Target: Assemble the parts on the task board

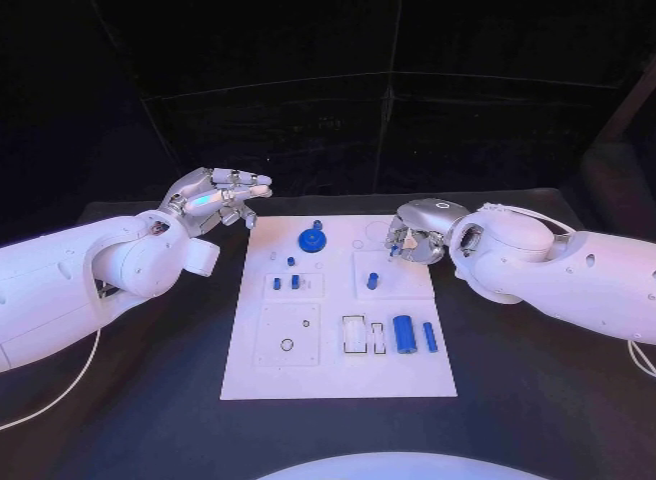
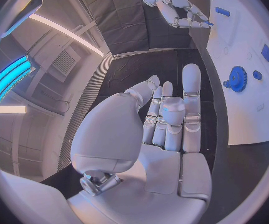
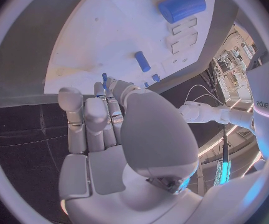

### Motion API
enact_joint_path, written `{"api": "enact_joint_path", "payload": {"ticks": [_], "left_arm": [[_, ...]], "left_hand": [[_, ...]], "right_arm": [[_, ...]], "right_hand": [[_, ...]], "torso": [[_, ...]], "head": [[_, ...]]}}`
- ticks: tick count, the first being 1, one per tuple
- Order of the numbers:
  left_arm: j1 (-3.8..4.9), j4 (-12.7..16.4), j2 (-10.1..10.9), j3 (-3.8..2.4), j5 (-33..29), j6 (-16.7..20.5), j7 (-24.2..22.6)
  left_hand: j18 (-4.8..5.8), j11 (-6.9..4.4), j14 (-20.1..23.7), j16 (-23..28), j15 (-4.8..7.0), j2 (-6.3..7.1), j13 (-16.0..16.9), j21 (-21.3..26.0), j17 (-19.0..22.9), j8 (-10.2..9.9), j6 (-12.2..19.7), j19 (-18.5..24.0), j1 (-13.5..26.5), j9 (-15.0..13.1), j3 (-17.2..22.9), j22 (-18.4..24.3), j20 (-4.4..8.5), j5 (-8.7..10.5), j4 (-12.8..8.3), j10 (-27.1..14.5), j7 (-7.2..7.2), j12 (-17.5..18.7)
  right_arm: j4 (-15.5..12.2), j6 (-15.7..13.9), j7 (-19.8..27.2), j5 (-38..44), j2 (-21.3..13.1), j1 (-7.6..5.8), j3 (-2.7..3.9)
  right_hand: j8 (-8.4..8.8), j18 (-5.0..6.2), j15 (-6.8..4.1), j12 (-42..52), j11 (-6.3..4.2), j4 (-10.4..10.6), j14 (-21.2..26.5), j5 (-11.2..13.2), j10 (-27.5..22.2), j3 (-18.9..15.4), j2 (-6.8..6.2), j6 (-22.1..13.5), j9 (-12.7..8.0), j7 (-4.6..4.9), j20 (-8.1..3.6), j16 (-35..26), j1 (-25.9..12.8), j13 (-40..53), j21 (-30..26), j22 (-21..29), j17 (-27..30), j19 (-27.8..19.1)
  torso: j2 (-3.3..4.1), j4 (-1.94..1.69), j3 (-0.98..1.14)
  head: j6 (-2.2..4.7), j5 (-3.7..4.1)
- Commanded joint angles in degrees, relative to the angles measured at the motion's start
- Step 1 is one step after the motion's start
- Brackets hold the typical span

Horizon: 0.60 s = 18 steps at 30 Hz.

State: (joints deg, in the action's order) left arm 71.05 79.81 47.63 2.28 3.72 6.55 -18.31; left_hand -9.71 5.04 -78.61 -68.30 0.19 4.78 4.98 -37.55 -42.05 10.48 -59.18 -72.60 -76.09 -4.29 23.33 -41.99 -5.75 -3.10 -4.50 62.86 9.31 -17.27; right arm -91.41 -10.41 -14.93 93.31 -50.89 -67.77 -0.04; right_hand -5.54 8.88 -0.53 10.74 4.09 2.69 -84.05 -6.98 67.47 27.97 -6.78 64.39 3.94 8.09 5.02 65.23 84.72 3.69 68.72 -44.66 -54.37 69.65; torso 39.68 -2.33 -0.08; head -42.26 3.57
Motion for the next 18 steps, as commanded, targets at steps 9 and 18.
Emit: {"api": "enact_joint_path", "payload": {"ticks": [9,18], "left_arm": [[0.07,-0.54,-0.26,-0.02,0.97,-0.42,-0.44],[0.07,-1.41,-1.2,-0.01,0.98,-0.5,-0.59]], "left_hand": [[-0.73,-0.03,0.36,0.16,-0.16,-0.45,-0.08,0.38,0.03,0.39,0.41,0.4,-0.31,0.08,0.1,0.06,0.12,-0.05,-0.33,-0.26,0.02,-0.35],[-0.73,-0.01,0.38,0.15,-0.18,-0.59,-0.1,0.4,0.07,0.44,0.43,0.4,-0.41,0.09,0.21,0.07,0.11,-0.06,-0.38,-0.31,0.04,-0.39]], "right_arm": [[-5.62,-4.57,1.29,-4.95,-0.64,-0.59,1.29],[-8.06,-4.26,3.48,-6.57,4.02,-0.56,1.32]], "right_hand": [[0.48,-0.8,-0.33,-0.36,0.03,-0.37,-0.68,-0.78,0.43,1.08,-0.45,0.42,0.0,0.19,0.05,0.34,-0.88,0.05,0.37,-0.32,-0.11,0.39],[0.63,-0.87,-0.3,-0.46,0.08,-0.76,-0.72,-1.33,0.47,1.76,-0.51,0.45,0.0,0.25,0.07,0.69,-1.11,0.06,0.75,-0.85,-0.42,0.54]], "torso": [[-0.51,-0.11,-0.24],[-0.38,-0.17,-0.28]], "head": [[-0.02,-0.86],[-0.31,-3.0]]}}
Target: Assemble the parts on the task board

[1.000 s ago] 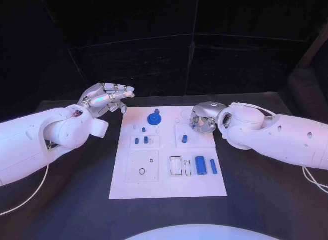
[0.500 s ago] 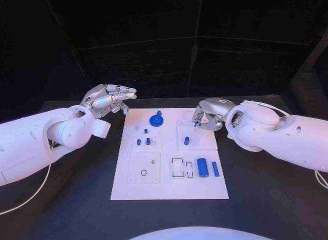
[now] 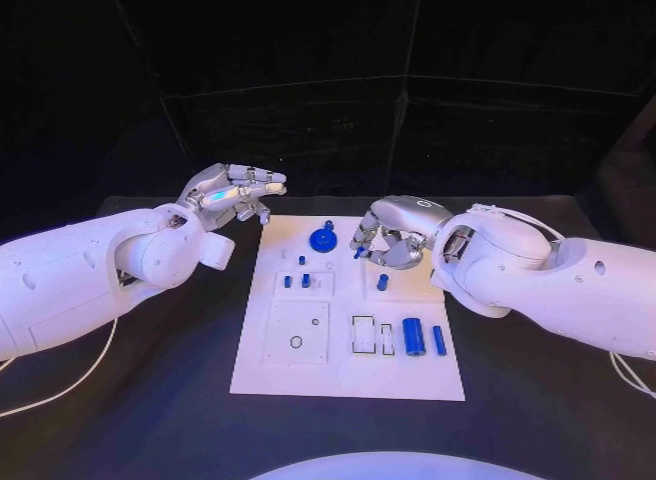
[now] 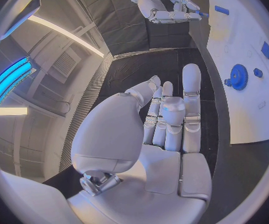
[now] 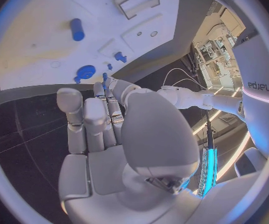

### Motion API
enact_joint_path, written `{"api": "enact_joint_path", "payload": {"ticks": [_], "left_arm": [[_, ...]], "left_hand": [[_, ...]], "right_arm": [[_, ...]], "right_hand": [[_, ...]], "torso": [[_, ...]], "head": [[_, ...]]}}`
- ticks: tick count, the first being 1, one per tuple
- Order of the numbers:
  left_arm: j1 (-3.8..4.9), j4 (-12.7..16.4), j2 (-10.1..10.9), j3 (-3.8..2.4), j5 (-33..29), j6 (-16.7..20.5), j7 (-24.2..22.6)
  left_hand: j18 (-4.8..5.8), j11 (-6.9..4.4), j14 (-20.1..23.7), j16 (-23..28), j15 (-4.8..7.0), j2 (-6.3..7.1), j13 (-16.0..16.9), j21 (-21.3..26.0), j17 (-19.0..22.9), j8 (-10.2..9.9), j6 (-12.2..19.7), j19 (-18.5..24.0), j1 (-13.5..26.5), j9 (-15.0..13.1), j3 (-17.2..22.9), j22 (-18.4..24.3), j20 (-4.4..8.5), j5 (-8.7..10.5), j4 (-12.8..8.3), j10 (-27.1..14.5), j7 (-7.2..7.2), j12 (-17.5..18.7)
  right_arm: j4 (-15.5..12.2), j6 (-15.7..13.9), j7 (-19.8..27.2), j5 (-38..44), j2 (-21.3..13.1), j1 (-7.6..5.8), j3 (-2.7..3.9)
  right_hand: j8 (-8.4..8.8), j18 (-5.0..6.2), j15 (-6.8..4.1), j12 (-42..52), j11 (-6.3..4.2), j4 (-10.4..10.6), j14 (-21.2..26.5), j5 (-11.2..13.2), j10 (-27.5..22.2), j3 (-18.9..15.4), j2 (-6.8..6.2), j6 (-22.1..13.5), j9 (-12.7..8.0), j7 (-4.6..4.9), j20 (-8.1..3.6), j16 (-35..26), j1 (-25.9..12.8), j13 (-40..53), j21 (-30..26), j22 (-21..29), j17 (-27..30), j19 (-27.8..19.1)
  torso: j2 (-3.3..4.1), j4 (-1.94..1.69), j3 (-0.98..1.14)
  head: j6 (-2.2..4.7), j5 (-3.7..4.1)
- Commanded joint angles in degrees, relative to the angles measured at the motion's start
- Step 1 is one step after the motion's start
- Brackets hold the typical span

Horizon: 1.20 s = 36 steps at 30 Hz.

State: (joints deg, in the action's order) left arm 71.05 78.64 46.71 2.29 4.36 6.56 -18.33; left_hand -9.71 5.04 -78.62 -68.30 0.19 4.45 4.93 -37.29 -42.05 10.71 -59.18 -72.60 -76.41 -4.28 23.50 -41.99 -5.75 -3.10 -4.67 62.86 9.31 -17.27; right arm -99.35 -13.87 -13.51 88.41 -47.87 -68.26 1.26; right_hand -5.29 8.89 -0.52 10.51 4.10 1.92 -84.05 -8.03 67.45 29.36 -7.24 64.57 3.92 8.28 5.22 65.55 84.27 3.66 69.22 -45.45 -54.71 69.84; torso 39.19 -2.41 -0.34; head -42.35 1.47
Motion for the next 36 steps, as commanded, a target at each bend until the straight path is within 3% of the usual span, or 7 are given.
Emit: {"api": "enact_joint_path", "payload": {"ticks": [1,5,10,12,16,22,36], "left_arm": [[0.07,-0.39,-0.44,-0.02,0.34,-0.53,-0.59],[0.07,-0.92,-1.15,0.01,0.34,-0.62,-0.61],[0.07,-1.36,-1.82,0.04,0.34,-0.66,-0.62],[0.08,-1.49,-2.1,0.05,0.34,-0.67,-0.62],[0.08,-1.59,-2.31,0.05,0.34,-0.72,-0.6],[0.09,-1.75,-2.55,0.06,0.34,-0.81,-0.56],[0.08,-1.94,-2.75,0.07,0.34,-0.93,-0.51]], "left_hand": [[-0.73,-0.01,0.38,0.15,-0.18,-0.26,-0.05,0.14,0.07,0.2,0.43,0.4,-0.08,0.08,0.04,0.08,0.11,-0.06,-0.21,-0.31,0.05,-0.39],[-0.73,-0.01,0.38,0.15,-0.18,-0.26,-0.05,0.14,0.07,0.2,0.43,0.4,-0.08,0.08,0.04,0.08,0.11,-0.06,-0.21,-0.31,0.05,-0.39],[-0.73,-0.01,0.38,0.15,-0.18,-0.26,-0.05,0.14,0.07,0.2,0.43,0.4,-0.08,0.08,0.04,0.08,0.11,-0.06,-0.21,-0.31,0.05,-0.39],[-0.73,-0.01,0.38,0.15,-0.18,-0.26,-0.05,0.14,0.07,0.2,0.43,0.4,-0.08,0.08,0.04,0.08,0.11,-0.06,-0.21,-0.31,0.05,-0.39],[-0.73,0.0,0.38,0.14,-0.18,-0.31,-0.05,0.15,0.06,0.23,0.44,0.4,-0.1,0.08,0.07,0.08,0.11,-0.06,-0.22,-0.32,0.06,-0.42],[-0.73,0.0,0.38,0.14,-0.18,-0.31,-0.05,0.15,0.06,0.23,0.44,0.4,-0.1,0.08,0.07,0.08,0.11,-0.06,-0.22,-0.32,0.06,-0.42],[-0.72,0.01,0.39,0.15,-0.19,-0.33,-0.05,0.16,0.12,0.26,0.45,0.4,-0.09,0.08,0.08,0.09,0.1,-0.05,-0.23,-0.33,0.07,-0.45]], "right_arm": [[0.02,-0.5,2.27,-1.77,1.68,-0.06,-0.01],[1.2,1.12,3.3,-2.06,5.2,0.5,-0.5],[2.35,3.0,4.32,-2.17,8.37,1.3,-2.3],[2.94,3.9,4.69,-2.17,9.57,1.75,-3.49],[3.8,4.84,4.94,-1.45,10.84,2.73,-4.34],[5.05,6.22,4.73,0.44,12.12,3.78,-4.79],[6.0,5.96,2.75,3.37,12.51,4.18,-4.91]], "right_hand": [[0.38,-0.88,-0.3,-0.24,0.07,0.0,-0.73,-0.29,0.48,0.4,-0.04,0.27,0.02,0.06,-0.12,0.39,-0.66,0.09,0.26,-0.07,-0.1,0.34],[0.45,-0.88,-0.29,-0.29,0.1,-0.17,-0.72,-0.39,0.44,0.6,-0.06,0.23,0.01,0.09,-0.12,0.45,-0.67,0.09,0.31,-0.08,-0.12,0.31],[0.49,-0.89,-0.27,-0.33,0.13,-0.25,-0.73,-0.44,0.41,0.74,-0.01,0.2,0.01,0.13,-0.1,0.52,-0.73,0.09,0.37,-0.15,-0.19,0.31],[0.52,-0.89,-0.25,-0.34,0.15,-0.28,-0.73,-0.47,0.4,0.81,0.02,0.18,0.0,0.15,-0.1,0.55,-0.77,0.09,0.39,-0.18,-0.2,0.31],[0.57,-0.89,-0.23,-0.38,0.18,-0.34,-0.72,-0.53,0.35,0.9,0.05,0.14,0.0,0.18,-0.08,0.55,-0.83,0.08,0.42,-0.2,-0.18,0.3],[0.59,-0.9,-0.22,-0.4,0.19,-0.36,-0.72,-0.55,0.33,0.93,0.06,0.12,-0.01,0.2,-0.08,0.58,-0.87,0.08,0.44,-0.21,-0.2,0.29],[0.61,-0.97,-0.2,-0.41,0.21,-0.39,-0.73,-0.58,0.33,0.96,0.06,0.12,0.0,0.22,-0.06,0.67,-0.96,0.09,0.65,-0.62,-0.31,0.46]], "torso": [[0.11,-0.13,-0.03],[0.09,-0.17,-0.15],[0.16,-0.23,-0.06],[0.17,-0.41,-0.12],[0.08,-0.19,-0.08],[0.1,-0.16,0.02],[0.05,-0.22,-0.01]], "head": [[-0.42,-1.39],[-1.29,-3.3],[-2.0,-4.96],[-2.56,-5.55],[-2.89,-6.28],[-3.09,-6.73],[-3.35,-7.04]]}}
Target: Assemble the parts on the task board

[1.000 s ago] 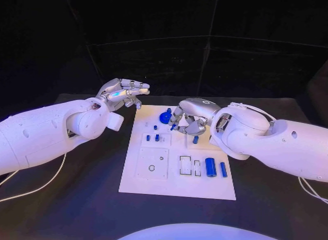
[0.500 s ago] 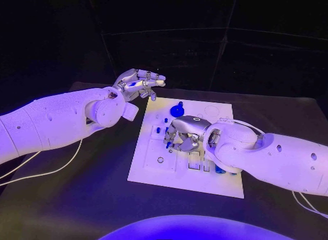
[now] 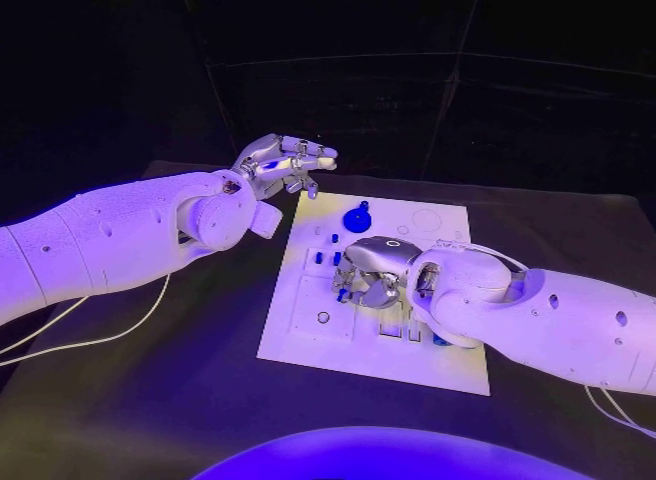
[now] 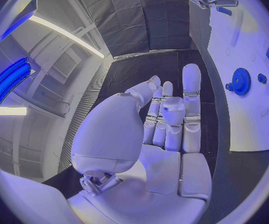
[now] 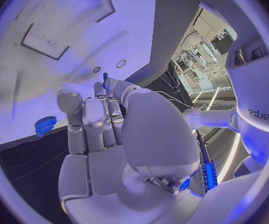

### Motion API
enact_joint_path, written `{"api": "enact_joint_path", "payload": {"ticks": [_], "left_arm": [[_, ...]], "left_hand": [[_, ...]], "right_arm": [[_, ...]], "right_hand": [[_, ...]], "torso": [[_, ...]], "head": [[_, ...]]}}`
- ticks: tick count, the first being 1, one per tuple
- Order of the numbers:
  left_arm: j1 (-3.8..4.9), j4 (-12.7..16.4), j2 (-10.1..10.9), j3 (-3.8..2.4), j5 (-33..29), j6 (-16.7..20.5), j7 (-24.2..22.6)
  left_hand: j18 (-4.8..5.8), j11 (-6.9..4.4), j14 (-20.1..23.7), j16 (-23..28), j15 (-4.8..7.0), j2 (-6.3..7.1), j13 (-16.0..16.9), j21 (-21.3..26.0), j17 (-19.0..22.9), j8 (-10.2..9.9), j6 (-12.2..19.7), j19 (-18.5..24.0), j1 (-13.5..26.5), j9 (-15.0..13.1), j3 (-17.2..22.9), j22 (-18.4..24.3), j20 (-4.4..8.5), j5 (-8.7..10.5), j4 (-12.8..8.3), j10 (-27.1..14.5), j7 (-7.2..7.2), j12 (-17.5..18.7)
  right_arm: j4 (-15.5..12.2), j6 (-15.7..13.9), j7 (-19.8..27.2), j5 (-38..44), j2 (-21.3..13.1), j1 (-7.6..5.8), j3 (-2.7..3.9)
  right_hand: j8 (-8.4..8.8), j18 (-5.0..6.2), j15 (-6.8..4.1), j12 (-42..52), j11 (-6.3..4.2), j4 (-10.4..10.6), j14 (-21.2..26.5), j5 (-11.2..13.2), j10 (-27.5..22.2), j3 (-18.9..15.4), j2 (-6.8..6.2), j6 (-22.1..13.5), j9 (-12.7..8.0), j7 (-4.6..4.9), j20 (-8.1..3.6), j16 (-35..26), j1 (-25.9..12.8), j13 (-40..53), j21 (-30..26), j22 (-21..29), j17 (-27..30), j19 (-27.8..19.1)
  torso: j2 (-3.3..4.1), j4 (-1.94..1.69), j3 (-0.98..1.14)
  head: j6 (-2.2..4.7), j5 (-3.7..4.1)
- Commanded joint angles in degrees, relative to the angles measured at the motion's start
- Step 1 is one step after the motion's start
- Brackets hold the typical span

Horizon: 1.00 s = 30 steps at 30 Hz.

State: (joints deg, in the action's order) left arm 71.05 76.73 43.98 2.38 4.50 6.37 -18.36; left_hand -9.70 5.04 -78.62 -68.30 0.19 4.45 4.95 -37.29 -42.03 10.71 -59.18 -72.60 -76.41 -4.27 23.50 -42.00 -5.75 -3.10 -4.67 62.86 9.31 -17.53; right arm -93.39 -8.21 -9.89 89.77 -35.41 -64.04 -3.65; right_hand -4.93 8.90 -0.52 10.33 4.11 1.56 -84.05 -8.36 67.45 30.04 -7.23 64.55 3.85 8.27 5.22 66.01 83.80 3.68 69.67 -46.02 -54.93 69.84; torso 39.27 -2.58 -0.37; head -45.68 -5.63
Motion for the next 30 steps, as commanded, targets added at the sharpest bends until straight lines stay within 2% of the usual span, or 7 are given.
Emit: {"api": "enact_joint_path", "payload": {"ticks": [1,8,15,21,30], "left_arm": [[0.08,-0.04,-0.02,-0.03,0.21,-0.73,-0.48],[0.07,-0.08,-0.03,-0.02,0.21,-0.8,-0.47],[0.07,-0.08,-0.05,-0.02,0.21,-0.82,-0.45],[0.07,-0.09,-0.05,-0.02,0.21,-0.89,-0.33],[0.07,-0.11,-0.04,-0.02,0.21,-0.96,-0.24]], "left_hand": [[-0.73,0.02,0.39,0.16,-0.19,-0.33,-0.07,0.16,0.09,0.26,0.45,0.4,-0.09,0.08,0.09,0.09,0.1,-0.05,-0.23,-0.34,0.07,-0.19],[-0.73,0.02,0.39,0.16,-0.19,-0.33,-0.07,0.16,0.09,0.26,0.45,0.4,-0.09,0.08,0.09,0.09,0.1,-0.05,-0.23,-0.34,0.07,-0.19],[-0.73,0.02,0.39,0.16,-0.19,-0.33,-0.07,0.16,0.09,0.26,0.45,0.4,-0.09,0.08,0.09,0.09,0.1,-0.05,-0.23,-0.34,0.07,-0.19],[-0.72,0.04,0.39,0.14,-0.21,-0.34,-0.08,0.18,0.09,0.28,0.48,0.4,-0.03,0.09,0.07,0.1,0.09,-0.05,-0.2,-0.36,0.1,-0.22],[-0.72,0.04,0.39,0.14,-0.21,-0.34,-0.08,0.18,0.09,0.28,0.48,0.4,-0.03,0.09,0.07,0.1,0.09,-0.05,-0.2,-0.36,0.1,-0.22]], "right_arm": [[0.05,0.25,-1.04,2.14,0.05,-0.04,0.01],[-0.08,0.15,-2.21,3.24,0.09,-0.02,0.0],[0.15,1.58,-3.47,3.72,0.27,-0.01,0.01],[-0.16,2.68,-3.64,3.79,0.47,-0.01,0.01],[-0.23,3.24,-3.84,4.04,0.5,0.01,0.01]], "right_hand": [[0.26,-0.98,-0.2,-0.23,0.21,-0.03,-0.73,-0.26,0.34,0.29,0.05,0.14,0.06,0.23,-0.06,0.22,-0.51,0.07,0.21,-0.06,-0.09,0.47],[0.27,-0.99,-0.18,-0.23,0.22,-0.07,-0.71,-0.37,0.35,0.34,0.05,0.16,0.07,0.23,-0.04,0.2,-0.65,0.08,0.27,-0.14,-0.03,0.48],[0.29,-0.99,-0.17,-0.25,0.23,-0.09,-0.71,-0.46,0.35,0.38,0.04,0.16,0.08,0.24,-0.03,0.23,-0.77,0.09,0.3,-0.15,-0.03,0.47],[0.31,-0.99,-0.15,-0.26,0.24,-0.11,-0.7,-0.5,0.35,0.38,-0.01,0.18,0.09,0.24,-0.01,0.24,-0.96,0.09,0.33,-0.18,-0.02,0.45],[0.31,-0.98,-0.15,-0.26,0.23,-0.11,-0.69,-0.51,0.37,0.39,-0.02,0.2,0.09,0.24,0.0,0.23,-1.07,0.1,0.33,-0.15,0.01,0.42]], "torso": [[-0.03,-0.06,-0.02],[-0.02,-0.03,-0.01],[0.0,-0.09,-0.07],[0.0,-0.07,-0.03],[-0.05,-0.02,-0.05]], "head": [[-0.06,0.06],[-0.1,-0.03],[-0.24,-0.04],[-0.29,-0.13],[-0.48,-0.34]]}}
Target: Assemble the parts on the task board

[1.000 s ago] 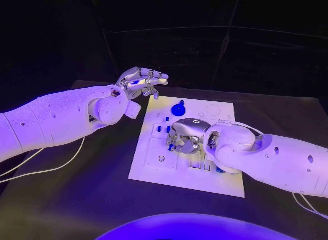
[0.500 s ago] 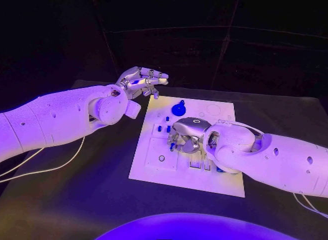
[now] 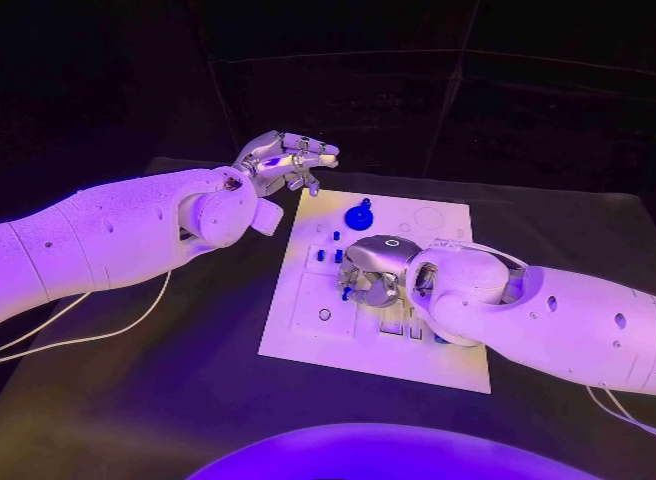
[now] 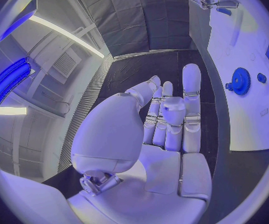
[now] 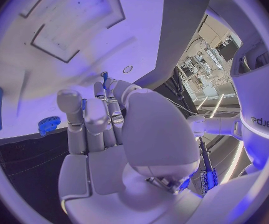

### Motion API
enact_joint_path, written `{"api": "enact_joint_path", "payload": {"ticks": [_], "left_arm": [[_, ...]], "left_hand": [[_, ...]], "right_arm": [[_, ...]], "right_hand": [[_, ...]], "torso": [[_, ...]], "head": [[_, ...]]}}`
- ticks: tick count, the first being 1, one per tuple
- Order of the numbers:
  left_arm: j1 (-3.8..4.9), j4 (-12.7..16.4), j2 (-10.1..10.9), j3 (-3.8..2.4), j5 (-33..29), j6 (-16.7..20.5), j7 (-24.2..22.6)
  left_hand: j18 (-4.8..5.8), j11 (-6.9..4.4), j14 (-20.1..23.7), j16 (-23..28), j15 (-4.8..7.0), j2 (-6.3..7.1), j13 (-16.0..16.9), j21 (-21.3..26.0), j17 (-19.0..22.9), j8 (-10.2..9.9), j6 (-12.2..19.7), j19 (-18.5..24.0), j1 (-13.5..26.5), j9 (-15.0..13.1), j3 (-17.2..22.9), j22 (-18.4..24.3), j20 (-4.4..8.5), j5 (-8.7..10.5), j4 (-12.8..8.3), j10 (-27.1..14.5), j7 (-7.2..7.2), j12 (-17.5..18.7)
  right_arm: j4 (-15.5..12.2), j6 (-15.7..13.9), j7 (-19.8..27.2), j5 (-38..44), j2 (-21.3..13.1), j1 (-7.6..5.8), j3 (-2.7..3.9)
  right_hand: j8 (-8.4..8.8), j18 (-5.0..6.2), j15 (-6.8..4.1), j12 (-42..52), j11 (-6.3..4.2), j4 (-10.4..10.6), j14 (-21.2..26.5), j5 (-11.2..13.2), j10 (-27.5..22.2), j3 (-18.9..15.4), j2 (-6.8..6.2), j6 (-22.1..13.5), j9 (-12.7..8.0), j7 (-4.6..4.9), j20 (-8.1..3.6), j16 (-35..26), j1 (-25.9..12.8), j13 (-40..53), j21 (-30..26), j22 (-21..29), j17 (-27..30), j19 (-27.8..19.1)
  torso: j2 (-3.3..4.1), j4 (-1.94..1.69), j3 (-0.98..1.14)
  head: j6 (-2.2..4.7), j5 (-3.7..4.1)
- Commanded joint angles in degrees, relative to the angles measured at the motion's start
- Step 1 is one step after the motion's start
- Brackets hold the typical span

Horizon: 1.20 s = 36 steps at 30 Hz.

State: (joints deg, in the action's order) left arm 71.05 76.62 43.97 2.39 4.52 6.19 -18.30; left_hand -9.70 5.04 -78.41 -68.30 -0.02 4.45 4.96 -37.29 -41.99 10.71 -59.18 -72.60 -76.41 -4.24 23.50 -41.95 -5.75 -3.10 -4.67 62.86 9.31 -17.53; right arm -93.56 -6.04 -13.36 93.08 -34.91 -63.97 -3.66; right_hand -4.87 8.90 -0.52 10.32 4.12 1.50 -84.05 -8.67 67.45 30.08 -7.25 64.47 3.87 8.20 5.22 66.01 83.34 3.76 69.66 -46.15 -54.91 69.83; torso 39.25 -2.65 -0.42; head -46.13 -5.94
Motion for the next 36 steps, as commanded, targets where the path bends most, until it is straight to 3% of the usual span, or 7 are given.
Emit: {"api": "enact_joint_path", "payload": {"ticks": [1,21,27,31,32,34,36], "left_arm": [[0.07,-0.01,-0.04,-0.03,0.18,-0.79,-0.29],[0.07,-0.03,-0.08,-0.03,0.18,-0.96,-0.04],[0.07,-0.07,-0.07,-0.03,0.18,-0.93,0.05],[0.07,-0.05,-0.03,-0.03,0.18,-0.99,0.19],[0.07,-0.05,-0.01,-0.03,0.18,-1.0,0.23],[0.07,-0.06,0.02,-0.03,0.18,-0.99,0.3],[0.07,-0.09,0.05,-0.03,0.18,-0.99,0.39]], "left_hand": [[-0.73,0.04,0.19,0.14,0.0,-0.34,-0.09,0.18,0.05,0.29,0.48,0.4,-0.03,0.05,0.08,0.05,0.09,-0.05,-0.21,-0.36,0.1,-0.22],[-0.73,0.04,0.19,0.14,0.0,-0.34,-0.09,0.18,0.05,0.29,0.48,0.4,-0.03,0.05,0.08,0.05,0.09,-0.05,-0.21,-0.36,0.1,-0.22],[-0.72,0.06,0.21,0.16,-0.02,-0.34,-0.1,0.19,0.13,0.3,0.51,0.4,0.02,0.06,0.06,0.06,0.08,-0.04,-0.19,-0.4,0.11,-0.24],[-0.72,0.08,0.22,0.16,-0.04,-0.42,-0.12,0.21,0.15,0.33,0.55,0.4,0.11,0.08,0.06,0.07,0.06,-0.05,-0.13,-0.44,0.14,-0.27],[-0.72,0.08,0.22,0.16,-0.04,-0.42,-0.12,0.21,0.15,0.33,0.55,0.4,0.11,0.08,0.06,0.07,0.06,-0.05,-0.13,-0.44,0.14,-0.27],[-0.72,0.09,0.23,0.17,-0.05,-0.45,-0.12,0.22,0.18,0.34,0.56,0.4,0.13,0.08,0.07,0.07,0.06,-0.05,-0.1,-0.45,0.14,-0.28],[-0.72,0.1,0.24,0.18,-0.05,-0.48,-0.12,0.22,0.21,0.35,0.57,0.4,0.17,0.08,0.07,0.08,0.05,-0.05,-0.07,-0.47,0.15,-0.29]], "right_arm": [[-0.02,1.12,-0.43,0.79,0.0,-0.06,0.02],[0.57,2.62,-1.88,3.64,1.44,-0.05,0.02],[0.74,2.13,-1.67,4.18,1.58,0.0,0.01],[0.82,0.82,-1.44,4.26,1.58,0.02,0.01],[0.82,0.47,-1.39,4.28,1.55,0.02,0.01],[0.8,-0.18,-1.33,4.41,1.52,0.03,0.0],[0.74,-0.85,-1.2,4.52,1.46,0.04,0.0]], "right_hand": [[0.24,-0.98,-0.15,-0.25,0.23,-0.06,-0.69,-0.2,0.36,0.35,0.0,0.28,0.07,0.31,0.0,0.24,-0.6,0.03,0.34,-0.02,-0.01,0.42],[0.5,-0.9,-0.09,-0.47,0.29,-0.24,-0.47,-0.08,0.06,0.34,-0.32,0.0,0.03,0.33,0.08,-0.13,-1.39,0.0,0.22,0.35,0.64,0.07],[1.02,-0.7,0.13,-0.99,0.58,-0.57,-0.16,-0.06,-0.83,0.33,-0.99,-0.87,-0.08,0.6,0.25,-0.54,-2.34,-0.08,-0.34,1.49,1.28,-0.81],[1.32,-0.27,0.93,-2.4,1.53,-0.64,1.77,-0.07,-4.12,0.2,-1.98,-2.84,-0.19,1.37,0.82,-4.11,-3.64,-0.23,-1.87,4.43,6.04,-2.67],[1.28,0.11,1.19,-2.73,1.77,-0.72,2.87,-0.08,-5.23,0.15,-2.2,-3.25,-0.17,1.51,1.04,-6.02,-3.91,-0.2,-3.03,6.56,8.52,-3.94],[1.16,1.19,1.6,-2.96,2.22,-1.11,7.92,-0.11,-7.29,0.03,-2.51,-3.96,-0.1,1.63,1.48,-14.28,-4.19,-0.04,-6.45,12.5,18.77,-7.6],[1.03,1.29,1.59,-2.81,2.27,-1.26,8.53,-0.13,-7.58,-0.04,-2.55,-3.86,-0.04,1.53,1.58,-15.3,-4.2,0.0,-6.92,13.25,20.17,-8.07]], "torso": [[-0.03,0.06,-0.01],[-0.02,0.0,-0.04],[-0.02,0.01,-0.03],[-0.01,0.03,-0.01],[-0.01,0.03,-0.01],[-0.04,0.05,-0.02],[-0.04,0.04,-0.01]], "head": [[-0.03,0.0],[-0.24,0.12],[-0.29,0.03],[-0.29,0.0],[-0.29,0.0],[-0.31,0.0],[-0.32,0.0]]}}
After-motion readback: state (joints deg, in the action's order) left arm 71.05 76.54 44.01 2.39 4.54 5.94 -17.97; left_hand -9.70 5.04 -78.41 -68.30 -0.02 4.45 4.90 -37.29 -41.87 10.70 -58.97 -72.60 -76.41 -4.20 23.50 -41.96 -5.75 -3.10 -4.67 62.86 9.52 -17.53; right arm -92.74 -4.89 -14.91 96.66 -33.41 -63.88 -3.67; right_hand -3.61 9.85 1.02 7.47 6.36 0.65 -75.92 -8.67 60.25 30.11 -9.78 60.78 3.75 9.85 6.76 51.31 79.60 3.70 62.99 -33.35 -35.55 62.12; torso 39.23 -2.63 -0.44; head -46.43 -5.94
